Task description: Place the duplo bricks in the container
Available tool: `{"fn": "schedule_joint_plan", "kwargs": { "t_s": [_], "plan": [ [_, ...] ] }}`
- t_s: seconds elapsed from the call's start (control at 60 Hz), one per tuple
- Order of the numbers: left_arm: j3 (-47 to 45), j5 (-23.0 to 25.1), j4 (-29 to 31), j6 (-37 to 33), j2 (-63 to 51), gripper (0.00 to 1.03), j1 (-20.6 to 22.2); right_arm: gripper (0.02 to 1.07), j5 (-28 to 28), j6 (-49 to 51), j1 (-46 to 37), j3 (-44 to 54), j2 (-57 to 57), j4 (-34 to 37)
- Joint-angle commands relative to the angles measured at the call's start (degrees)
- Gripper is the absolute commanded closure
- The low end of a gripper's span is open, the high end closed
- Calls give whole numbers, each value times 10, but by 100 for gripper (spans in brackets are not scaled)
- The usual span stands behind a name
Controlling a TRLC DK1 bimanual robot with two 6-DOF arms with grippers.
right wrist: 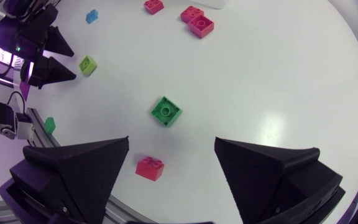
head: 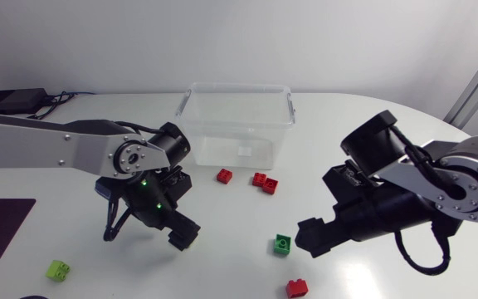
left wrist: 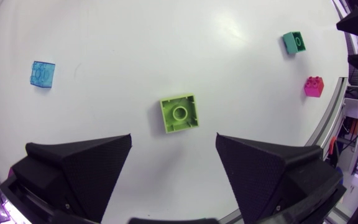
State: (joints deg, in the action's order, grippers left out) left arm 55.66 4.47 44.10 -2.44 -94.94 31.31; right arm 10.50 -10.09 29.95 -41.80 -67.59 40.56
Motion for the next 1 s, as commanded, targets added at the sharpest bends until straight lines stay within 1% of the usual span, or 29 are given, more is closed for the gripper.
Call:
{"fn": "schedule_joint_plan", "kwargs": {
  "t_s": [0.0, 0.133, 0.183, 0.233, 0.267, 0.333, 0.383, 0.433, 0.55, 0.633, 0.7, 0.917, 0.983],
  "plan": [
    [26, -5, 8, 21, -32, 9, 3, 7, 0, -9, 19, -14, -16, 8],
    [41, -12, 3, 29, -62, 9, 15, 7, -6, -10, 30, -19, -35, 8],
    [45, -13, 2, 31, -72, 10, 18, 7, -7, -10, 32, -19, -41, 8],
    [50, -14, -5, 37, -83, 17, 22, 7, -14, -10, 41, -17, -51, 7],
    [52, -14, -8, 38, -88, 19, 24, 7, -17, -10, 45, -16, -56, 4],
    [56, -14, -9, 42, -98, 27, 25, 7, -22, -11, 52, -17, -71, 2],
    [55, -14, -15, 46, -101, 38, 26, 7, -28, -12, 58, -17, -82, -3],
    [53, -14, -17, 47, -102, 40, 30, 8, -32, -12, 64, -17, -90, -10],
    [47, -14, -23, 53, -105, 57, 31, 9, -47, -13, 83, -19, -114, -10],
    [45, -14, -23, 55, -109, 64, 31, 9, -50, -13, 89, -20, -121, -7],
    [45, -14, -23, 56, -113, 66, 31, 9, -50, -14, 90, -21, -125, 3],
    [51, -14, -22, 53, -101, 80, 29, 9, -54, -14, 91, -19, -134, 17],
    [51, -14, -23, 52, -90, 82, 27, 11, -54, -13, 93, -17, -134, 19]
  ]
}}
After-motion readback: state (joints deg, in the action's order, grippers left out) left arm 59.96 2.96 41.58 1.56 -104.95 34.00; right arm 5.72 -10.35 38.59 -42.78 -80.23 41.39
